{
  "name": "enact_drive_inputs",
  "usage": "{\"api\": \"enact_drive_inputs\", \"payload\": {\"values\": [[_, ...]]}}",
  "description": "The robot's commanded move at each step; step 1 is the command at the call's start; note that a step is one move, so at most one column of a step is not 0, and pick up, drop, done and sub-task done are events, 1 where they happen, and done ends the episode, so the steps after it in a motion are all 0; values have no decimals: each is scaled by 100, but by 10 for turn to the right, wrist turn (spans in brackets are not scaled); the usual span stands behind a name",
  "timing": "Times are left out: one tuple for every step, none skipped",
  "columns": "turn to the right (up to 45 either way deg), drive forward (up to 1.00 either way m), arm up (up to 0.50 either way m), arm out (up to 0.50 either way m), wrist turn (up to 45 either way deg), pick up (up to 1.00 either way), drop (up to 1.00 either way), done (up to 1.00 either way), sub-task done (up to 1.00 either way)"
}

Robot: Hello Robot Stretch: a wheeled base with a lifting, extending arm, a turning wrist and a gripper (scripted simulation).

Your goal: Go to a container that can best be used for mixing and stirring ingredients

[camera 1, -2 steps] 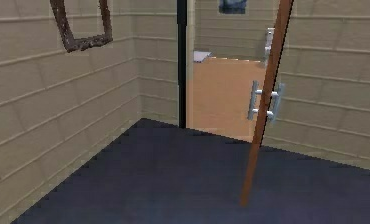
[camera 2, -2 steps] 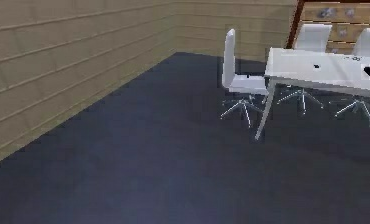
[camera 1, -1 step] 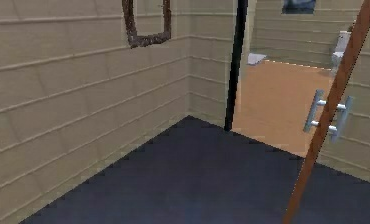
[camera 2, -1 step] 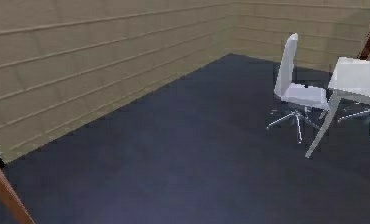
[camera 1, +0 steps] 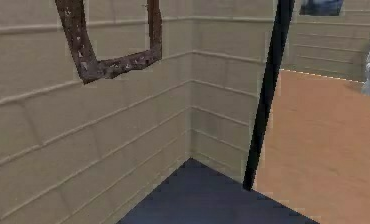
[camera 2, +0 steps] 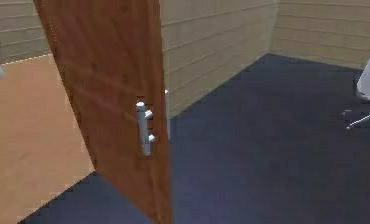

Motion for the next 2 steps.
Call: {"api": "enact_drive_inputs", "payload": {"values": [[450, 0, 0, 0, 0, 0, 0, 0, 0], [0, 30, 0, 0, 0, 0, 0, 0, 0]]}}
